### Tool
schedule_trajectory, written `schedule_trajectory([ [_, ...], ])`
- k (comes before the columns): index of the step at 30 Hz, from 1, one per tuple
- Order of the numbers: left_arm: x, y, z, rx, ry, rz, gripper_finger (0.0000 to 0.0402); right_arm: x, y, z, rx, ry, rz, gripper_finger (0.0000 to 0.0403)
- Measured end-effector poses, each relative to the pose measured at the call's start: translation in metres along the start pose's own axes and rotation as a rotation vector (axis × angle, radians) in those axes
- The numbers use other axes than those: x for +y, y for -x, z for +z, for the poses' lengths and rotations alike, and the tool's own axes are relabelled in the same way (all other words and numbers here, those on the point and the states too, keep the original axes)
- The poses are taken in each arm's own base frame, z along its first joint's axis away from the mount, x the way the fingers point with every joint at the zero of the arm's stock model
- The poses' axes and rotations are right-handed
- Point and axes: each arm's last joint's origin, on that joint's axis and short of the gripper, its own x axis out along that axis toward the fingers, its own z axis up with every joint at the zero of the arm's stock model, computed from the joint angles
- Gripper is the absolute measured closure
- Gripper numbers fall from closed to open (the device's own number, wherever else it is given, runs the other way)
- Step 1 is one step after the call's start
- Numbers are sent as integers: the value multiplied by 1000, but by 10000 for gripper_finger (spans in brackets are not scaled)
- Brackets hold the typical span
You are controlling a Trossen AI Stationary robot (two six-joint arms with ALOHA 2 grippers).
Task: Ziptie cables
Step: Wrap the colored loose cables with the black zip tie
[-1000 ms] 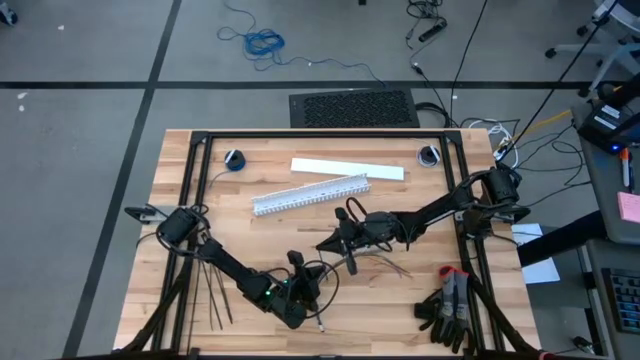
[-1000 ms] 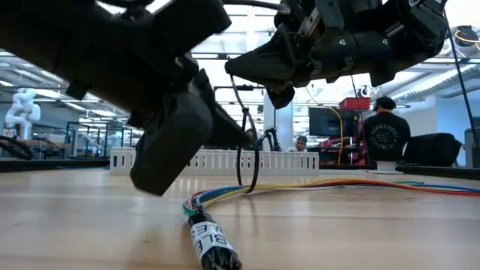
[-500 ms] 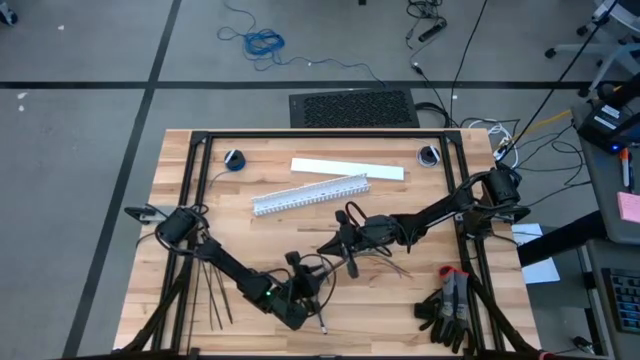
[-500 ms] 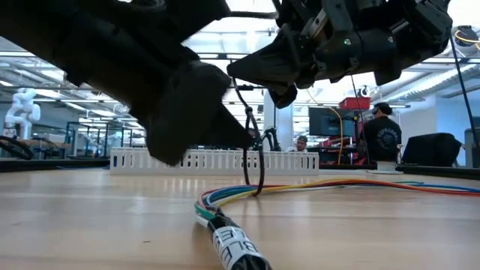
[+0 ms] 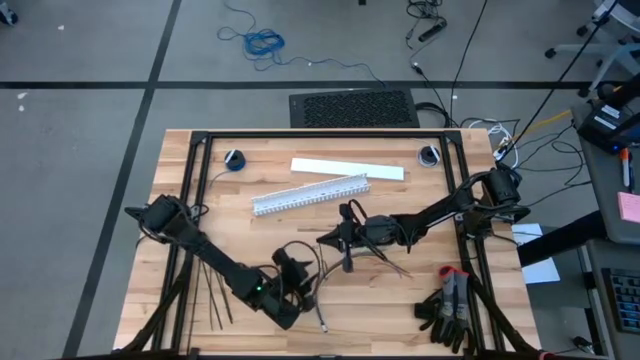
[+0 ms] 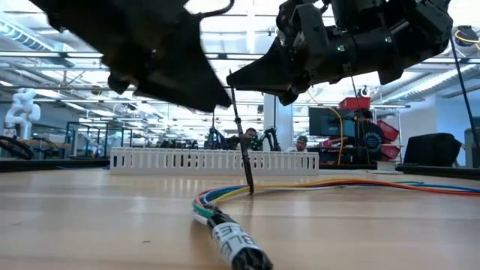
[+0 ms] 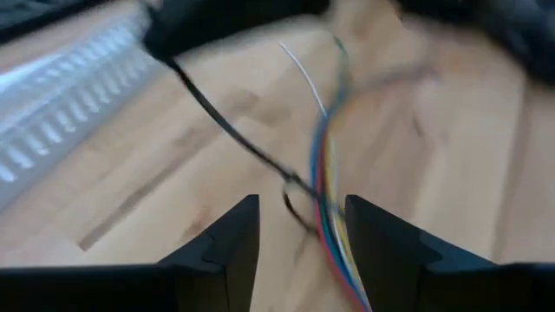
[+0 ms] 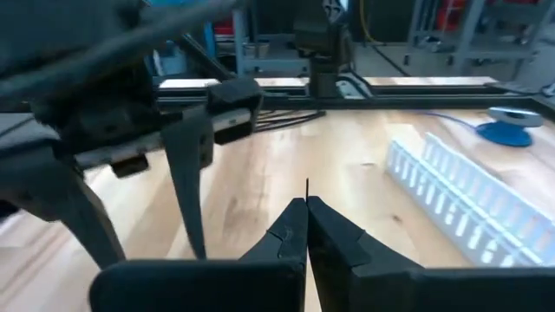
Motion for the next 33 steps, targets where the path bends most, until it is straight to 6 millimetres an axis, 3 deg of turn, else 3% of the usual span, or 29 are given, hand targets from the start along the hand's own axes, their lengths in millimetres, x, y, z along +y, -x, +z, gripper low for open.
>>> schedule_trajectory([
  [6,8,-15,8,-47,305,62,234,4,1,1,-10,22,-30,403],
  [10,11,-26,11,-18,407,50,234,7,1,2,-23,39,-47,403],
  [21,12,-32,13,40,470,24,235,6,1,3,-40,51,-55,403],
  [33,16,-35,13,49,453,45,297,6,1,3,-41,60,-71,403],
])
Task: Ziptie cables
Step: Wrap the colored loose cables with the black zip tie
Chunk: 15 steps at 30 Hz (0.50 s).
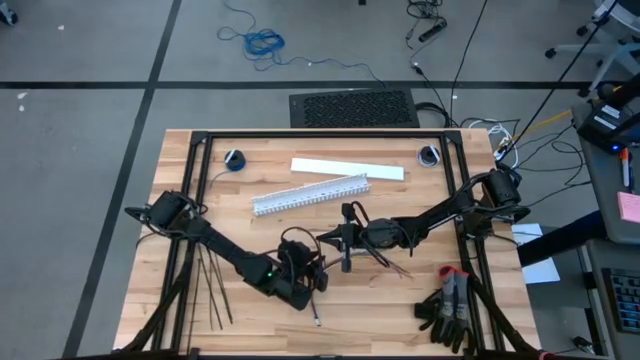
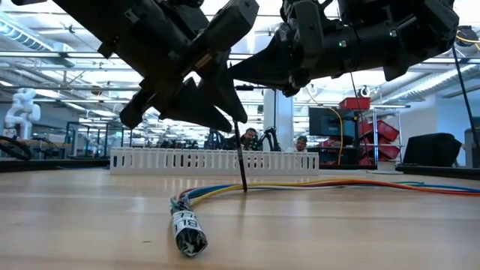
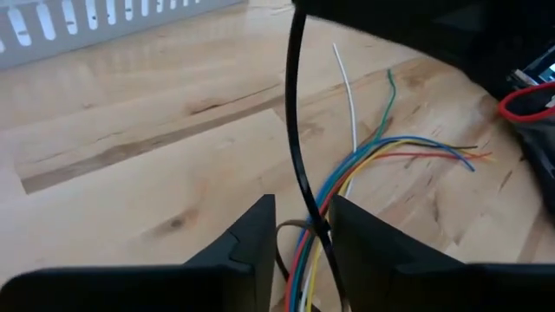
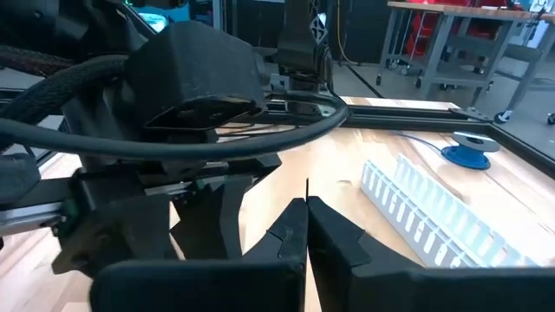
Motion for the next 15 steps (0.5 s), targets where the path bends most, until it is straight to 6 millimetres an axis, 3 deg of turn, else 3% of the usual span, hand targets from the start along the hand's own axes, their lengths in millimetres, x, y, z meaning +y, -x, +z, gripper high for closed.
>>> schedule_trajectory([
  [8,0,0,0,0,-1,1,325,0,0,0,-4,-1,0,403],
  [15,0,0,0,-1,-37,1,386,-2,0,1,-14,1,-9,403],
])
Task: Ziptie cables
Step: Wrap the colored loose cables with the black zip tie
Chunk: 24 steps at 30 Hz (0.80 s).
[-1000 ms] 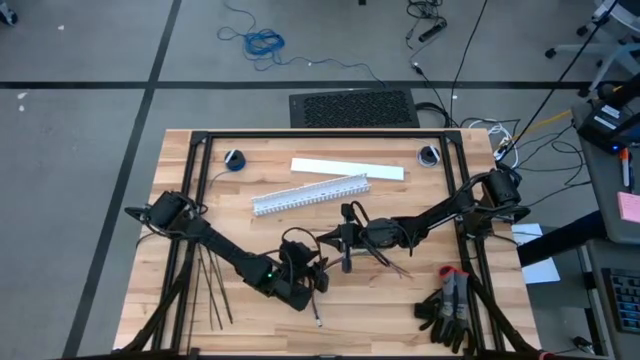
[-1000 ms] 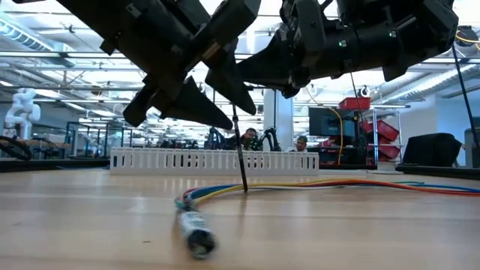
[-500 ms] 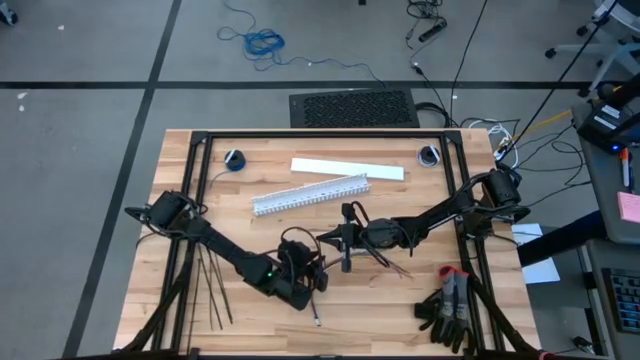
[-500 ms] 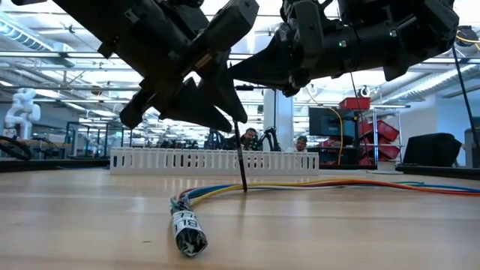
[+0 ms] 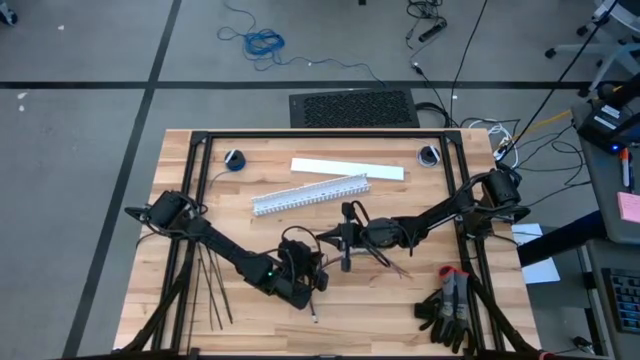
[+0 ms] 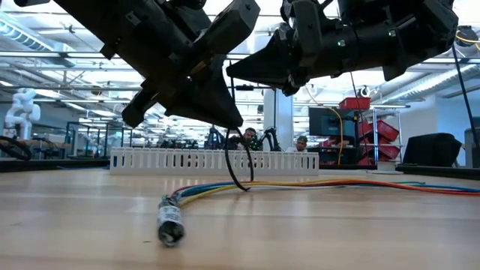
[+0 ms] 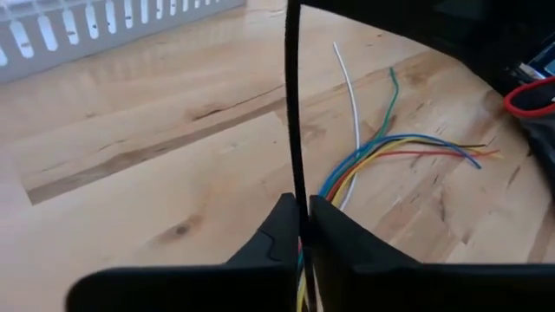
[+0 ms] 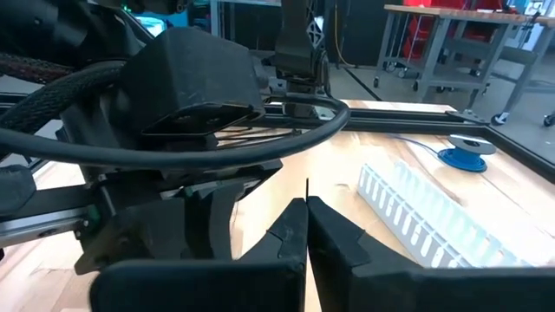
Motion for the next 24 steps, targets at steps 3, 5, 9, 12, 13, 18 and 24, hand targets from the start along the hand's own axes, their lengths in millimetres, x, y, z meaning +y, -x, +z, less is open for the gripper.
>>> schedule_trajectory([
  [3,0,0,0,-1,-12,1,391,-3,-1,1,-9,3,-5,403],
  [5,0,0,0,0,-16,0,391,-5,-1,1,-11,6,-9,403],
  [9,2,2,-2,11,-35,12,391,-8,-2,2,-19,11,-18,403],
  [12,2,3,-4,25,-41,8,391,-9,-1,6,-42,16,-22,403],
  [13,2,4,-5,28,-44,8,391,-10,-1,7,-45,21,-27,403],
  [18,1,7,-8,45,-36,1,392,-13,5,22,-86,71,-82,402],
  [24,4,13,-16,112,-56,7,392,-19,18,46,-110,130,-157,402],
])
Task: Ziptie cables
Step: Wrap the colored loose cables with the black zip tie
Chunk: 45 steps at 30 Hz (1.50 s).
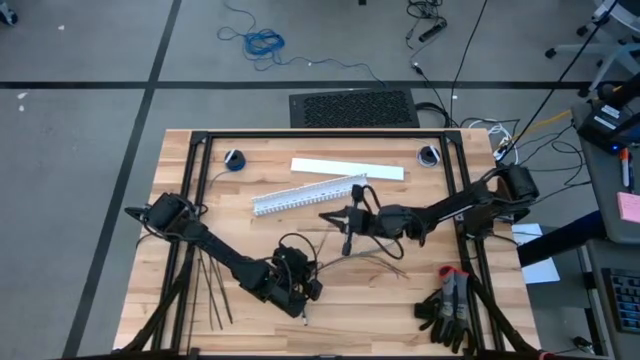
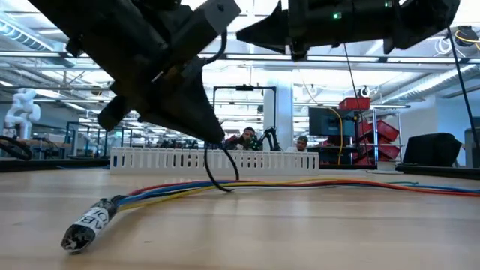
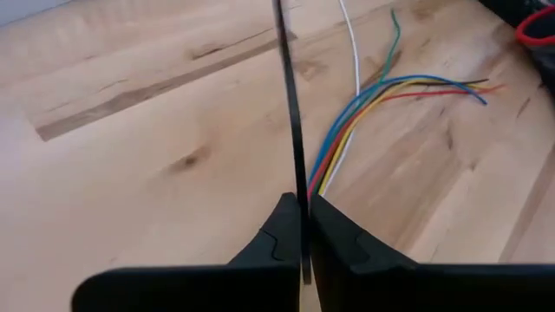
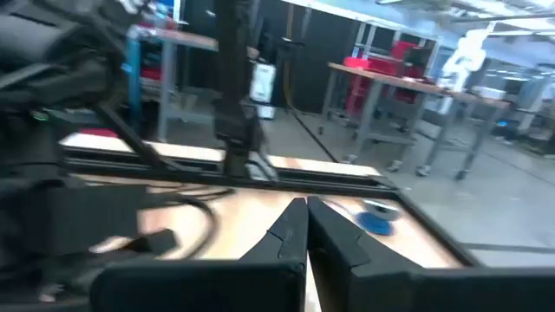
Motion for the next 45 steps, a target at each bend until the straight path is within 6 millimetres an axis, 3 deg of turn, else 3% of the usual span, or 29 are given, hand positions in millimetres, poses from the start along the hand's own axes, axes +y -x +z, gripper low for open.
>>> schedule_trajectory([
  [7,2,3,-3,-12,-6,18,392,-8,18,2,85,34,-9,402],
  [12,2,3,-3,-28,-15,23,393,1,27,-15,212,-109,265,398],
  [16,2,3,-2,-54,-19,29,393,20,30,-32,278,-160,393,362],
  [22,2,3,-1,-75,-29,33,393,42,21,-54,238,-290,295,273],
  [26,2,3,-1,-83,-29,36,393,44,11,-69,121,-455,180,237],
  [29,2,3,-1,-89,-30,38,393,41,5,-78,70,-553,167,229],
  [35,3,3,-1,-98,-42,51,393,40,2,-96,131,-633,141,227],
  [45,4,3,0,-104,-44,56,393,51,6,-95,148,-674,218,236],
])
